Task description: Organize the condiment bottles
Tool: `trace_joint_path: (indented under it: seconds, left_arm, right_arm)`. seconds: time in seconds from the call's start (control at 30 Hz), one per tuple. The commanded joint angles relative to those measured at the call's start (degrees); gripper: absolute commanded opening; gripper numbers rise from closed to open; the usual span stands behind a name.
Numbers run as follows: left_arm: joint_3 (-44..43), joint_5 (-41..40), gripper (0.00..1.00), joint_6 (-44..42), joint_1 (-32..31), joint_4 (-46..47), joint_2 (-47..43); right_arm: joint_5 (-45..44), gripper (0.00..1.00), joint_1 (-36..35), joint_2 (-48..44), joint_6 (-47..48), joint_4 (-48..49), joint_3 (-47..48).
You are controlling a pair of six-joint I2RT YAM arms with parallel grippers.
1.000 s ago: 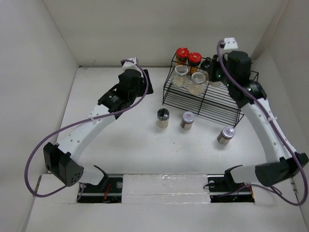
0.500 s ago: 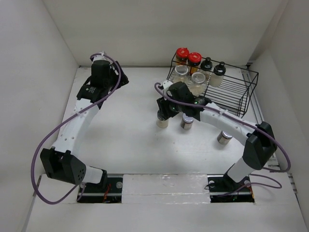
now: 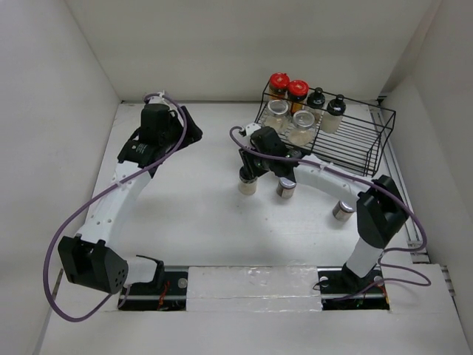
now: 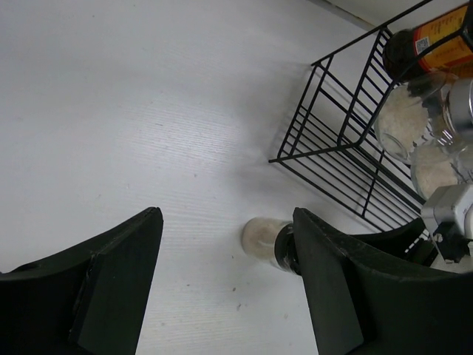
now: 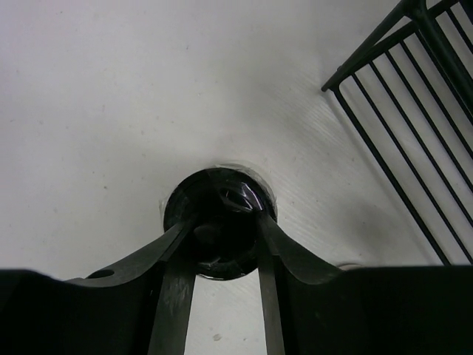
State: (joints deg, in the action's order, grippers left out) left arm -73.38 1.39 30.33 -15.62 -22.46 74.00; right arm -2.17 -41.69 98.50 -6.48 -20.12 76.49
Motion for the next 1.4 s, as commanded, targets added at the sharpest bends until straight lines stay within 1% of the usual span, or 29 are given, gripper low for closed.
trace_joint_path:
  seconds: [0.0, 0.03, 0.07, 0.1, 0.17, 0.3, 0.37, 0.43, 0.47, 0.5, 0.57, 0.6, 0.63, 0.67, 0.7, 0.77, 0.8, 0.83, 0.9, 0.93, 1.07, 1.17, 1.23, 1.27, 1.37]
  left_arm:
    - [1.40, 2.74, 0.67, 0.26, 0.15, 2.51, -2.19]
    - [1.40, 2.74, 0.67, 0.26, 0.15, 2.51, -2.19]
    - [1.40, 2.74, 0.67, 0.26, 0.15, 3.03, -2.19]
    - [1.40, 2.74, 0.67, 0.26, 0.15, 3.03, -2.71]
    - [2.02, 2.74, 0.67, 0.26, 0.15, 3.03, -2.72]
    - [3.07, 4.49, 0.67, 0.26, 0.15, 4.26, -2.20]
    - [3.07, 6.34, 0.67, -0.27, 0.15, 4.26, -1.14]
    - [3.07, 7.57, 0.67, -0.27, 0.15, 4.79, 0.44]
    - [3.07, 8.36, 0.67, -0.27, 0.15, 4.79, 0.45]
    - [3.07, 8.37, 0.67, -0.27, 0.15, 4.79, 1.06]
    - [3.07, 8.98, 0.68, -0.27, -0.46, 6.02, 1.06]
    - [3.07, 8.98, 0.68, -0.27, -0.47, 6.54, 1.06]
    - [2.55, 9.59, 0.70, -0.27, -0.99, 7.07, 1.06]
    - [2.54, 9.60, 0.70, -0.27, -0.99, 7.08, 1.06]
    - [1.94, 10.38, 0.70, -0.27, -0.99, 7.60, 1.06]
    - [1.15, 11.17, 0.70, -0.27, -1.61, 7.60, 1.85]
    - [0.53, 11.96, 0.70, -0.79, -2.31, 8.21, 2.64]
    - [0.52, 13.10, 0.71, -0.80, -2.31, 8.22, 3.25]
    - [-0.26, 15.21, 0.71, -0.80, -2.31, 9.88, 3.87]
    - [-0.27, 15.75, 0.71, -0.27, -2.31, 9.89, 3.87]
    - [-1.32, 16.28, 0.71, -0.27, -2.31, 10.42, 4.49]
    - [-1.94, 16.28, 0.71, -0.80, -2.31, 10.42, 5.10]
    - [-1.94, 15.75, 0.71, -0.80, -2.31, 10.42, 5.10]
    - [-1.94, 15.75, 0.71, -0.80, -2.31, 10.42, 5.63]
    - [-2.55, 15.75, 0.71, -1.32, -2.31, 10.42, 6.24]
  right_arm:
    - [-2.40, 0.41, -1.02, 1.35, -0.73, 3.77, 2.96]
    - [-2.40, 0.32, -1.02, 2.22, -0.73, 2.90, 3.83]
    - [-2.92, 0.19, -1.02, 2.92, -0.73, 1.94, 5.24]
    - [-3.44, 0.14, -1.02, 2.93, -0.73, 1.93, 5.25]
    - [-3.97, 0.06, -1.64, 2.06, -0.73, 1.40, 5.25]
    - [-4.50, 0.00, -1.64, -2.69, -0.73, 1.40, 6.91]
    - [-3.98, 0.00, -1.64, -4.88, -0.73, -0.17, 8.75]
    - [-3.46, 0.00, -1.64, -8.22, -0.20, -2.11, 13.14]
    - [-3.45, 0.00, -0.25, -9.37, -0.20, -4.38, 14.99]
    - [-3.45, 0.00, 0.73, -11.73, 0.41, -5.10, 18.57]
    - [-2.41, 0.00, 3.62, -13.85, 0.42, -6.15, 22.02]
    - [-1.70, 0.00, 7.72, -14.64, 0.42, -7.55, 23.86]
    - [-0.04, 0.00, 10.20, -15.26, 0.42, -8.78, 27.97]
    - [0.67, 0.00, 12.66, -15.27, 0.42, -10.10, 30.10]
    - [0.68, 0.00, 17.21, -15.27, 0.42, -12.12, 31.78]
    - [-0.02, 0.00, 21.28, -15.27, 0.42, -12.75, 34.42]
    - [-0.54, 0.00, 23.48, -15.27, 0.42, -13.45, 35.13]
    - [-0.55, 0.00, 28.20, -15.27, 0.42, -13.98, 35.83]
    - [-0.55, 0.00, 32.53, -15.27, 0.42, -13.98, 37.15]
    - [0.06, 0.00, 36.90, -15.27, 0.42, -14.59, 37.76]
    - [1.65, 0.00, 45.36, -13.60, 0.42, -16.17, 39.88]
    - [2.44, 0.00, 49.23, -11.57, 0.42, -17.50, 41.20]
    - [1.91, 0.00, 50.74, -10.96, 0.42, -17.50, 39.97]
    - [3.13, 0.00, 52.05, -10.18, 0.42, -17.50, 39.36]
    - [3.14, 0.00, 52.59, -9.55, 0.42, -16.88, 37.51]
